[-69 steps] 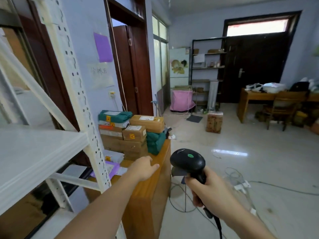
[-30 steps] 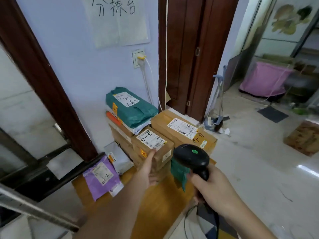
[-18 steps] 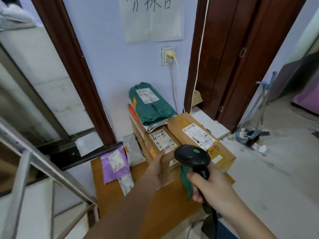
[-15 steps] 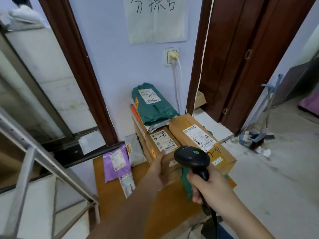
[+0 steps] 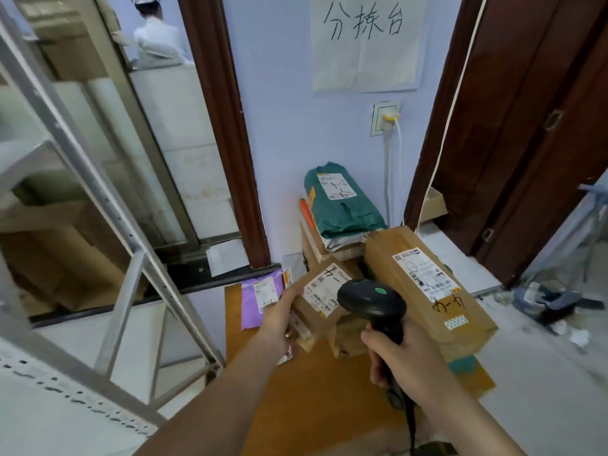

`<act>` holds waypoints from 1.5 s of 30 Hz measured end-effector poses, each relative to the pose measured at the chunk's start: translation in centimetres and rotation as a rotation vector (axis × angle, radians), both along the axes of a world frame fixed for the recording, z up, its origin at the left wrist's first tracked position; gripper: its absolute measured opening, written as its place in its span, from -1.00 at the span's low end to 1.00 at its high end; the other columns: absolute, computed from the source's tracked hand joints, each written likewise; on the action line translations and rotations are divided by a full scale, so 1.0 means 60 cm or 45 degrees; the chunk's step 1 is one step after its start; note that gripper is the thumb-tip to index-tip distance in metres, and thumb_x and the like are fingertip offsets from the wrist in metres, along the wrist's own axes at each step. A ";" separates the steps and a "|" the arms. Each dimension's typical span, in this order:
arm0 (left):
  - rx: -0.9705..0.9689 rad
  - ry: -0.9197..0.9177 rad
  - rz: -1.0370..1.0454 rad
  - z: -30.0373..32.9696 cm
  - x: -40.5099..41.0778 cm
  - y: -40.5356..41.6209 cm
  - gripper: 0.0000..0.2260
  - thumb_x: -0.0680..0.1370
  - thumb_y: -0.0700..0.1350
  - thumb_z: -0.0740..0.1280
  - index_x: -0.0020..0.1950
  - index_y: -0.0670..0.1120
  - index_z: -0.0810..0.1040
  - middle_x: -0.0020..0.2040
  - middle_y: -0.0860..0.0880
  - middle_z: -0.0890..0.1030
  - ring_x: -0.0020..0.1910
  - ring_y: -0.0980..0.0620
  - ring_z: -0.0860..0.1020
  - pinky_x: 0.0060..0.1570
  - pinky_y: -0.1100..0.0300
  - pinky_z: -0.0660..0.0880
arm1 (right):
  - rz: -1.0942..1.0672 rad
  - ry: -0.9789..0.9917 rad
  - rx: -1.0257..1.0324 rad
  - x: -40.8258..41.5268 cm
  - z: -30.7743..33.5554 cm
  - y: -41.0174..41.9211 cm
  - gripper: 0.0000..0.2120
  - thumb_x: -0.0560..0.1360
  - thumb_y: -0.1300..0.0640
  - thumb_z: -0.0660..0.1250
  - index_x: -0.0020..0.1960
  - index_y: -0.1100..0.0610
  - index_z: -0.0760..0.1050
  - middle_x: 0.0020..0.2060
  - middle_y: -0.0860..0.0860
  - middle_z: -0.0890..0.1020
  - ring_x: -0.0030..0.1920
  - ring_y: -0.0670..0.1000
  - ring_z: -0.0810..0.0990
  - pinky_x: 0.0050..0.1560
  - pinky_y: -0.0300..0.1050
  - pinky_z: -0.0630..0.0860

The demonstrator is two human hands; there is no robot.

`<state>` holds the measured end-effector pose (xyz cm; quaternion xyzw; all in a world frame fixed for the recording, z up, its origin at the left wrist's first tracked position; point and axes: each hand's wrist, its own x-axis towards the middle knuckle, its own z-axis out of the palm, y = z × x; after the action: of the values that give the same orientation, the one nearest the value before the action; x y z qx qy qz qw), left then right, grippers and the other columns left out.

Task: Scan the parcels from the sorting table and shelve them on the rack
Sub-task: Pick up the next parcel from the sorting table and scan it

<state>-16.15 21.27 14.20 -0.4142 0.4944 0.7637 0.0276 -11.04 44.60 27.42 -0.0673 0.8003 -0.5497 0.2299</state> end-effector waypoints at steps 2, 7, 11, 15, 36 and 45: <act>-0.090 0.040 -0.051 0.012 0.010 -0.033 -0.41 0.42 0.19 0.59 0.34 -0.07 0.57 0.07 -0.11 0.77 0.13 -0.14 0.68 0.05 -0.02 0.60 | 0.030 -0.003 -0.001 0.004 0.000 -0.011 -0.81 0.58 0.12 0.33 -0.16 0.20 0.49 -0.46 0.12 0.58 -0.43 0.05 0.59 -0.28 -0.12 0.60; -0.347 0.144 -0.202 0.071 0.018 -0.101 -0.30 0.42 0.30 0.56 0.37 -0.08 0.47 0.09 -0.13 0.75 0.07 -0.11 0.72 -0.10 0.04 0.63 | 0.102 0.049 0.073 0.010 0.009 -0.034 -0.85 0.58 0.11 0.33 -0.13 0.16 0.49 -0.46 0.06 0.60 -0.44 0.01 0.60 -0.34 -0.22 0.58; -0.503 0.178 -0.594 0.127 0.000 -0.148 -0.34 0.44 0.33 0.54 0.28 -0.17 0.64 0.09 -0.19 0.76 0.11 -0.24 0.73 0.26 -0.19 0.63 | 0.150 0.117 0.124 0.017 0.012 -0.052 -0.92 0.58 0.12 0.34 -0.08 0.04 0.47 -0.47 -0.01 0.61 -0.46 -0.04 0.60 -0.35 -0.23 0.57; -0.688 0.123 -0.845 0.170 -0.024 -0.165 -0.28 0.34 0.33 0.59 0.33 -0.06 0.55 0.10 -0.15 0.75 0.05 -0.15 0.76 0.19 -0.13 0.67 | 0.237 0.200 0.146 0.030 0.019 -0.070 -0.87 0.59 0.12 0.33 -0.10 -0.04 0.42 -0.51 -0.22 0.59 -0.52 -0.13 0.56 -0.42 -0.34 0.50; -0.955 0.138 -1.204 0.208 -0.086 -0.153 -0.44 0.48 0.29 0.51 0.33 -0.01 0.53 0.11 -0.05 0.73 0.08 -0.04 0.74 0.24 0.01 0.65 | 0.207 0.200 0.100 0.038 0.012 -0.117 -0.91 0.58 0.13 0.32 0.04 -0.01 0.44 -0.55 -0.09 0.57 -0.55 -0.13 0.53 -0.44 -0.35 0.47; -0.936 0.124 -1.192 0.203 -0.090 -0.175 -0.42 0.46 0.28 0.54 0.33 -0.02 0.53 0.11 -0.05 0.73 0.07 -0.05 0.74 0.25 -0.03 0.64 | 0.172 0.216 0.083 0.032 0.015 -0.131 -0.90 0.58 0.15 0.31 -0.04 -0.03 0.43 -0.55 -0.10 0.57 -0.54 -0.13 0.53 -0.43 -0.34 0.48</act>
<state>-21.52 10.78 26.36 -0.0992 0.8570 0.4671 0.1935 -9.10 36.71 28.30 -0.1599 0.8278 -0.4991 0.2000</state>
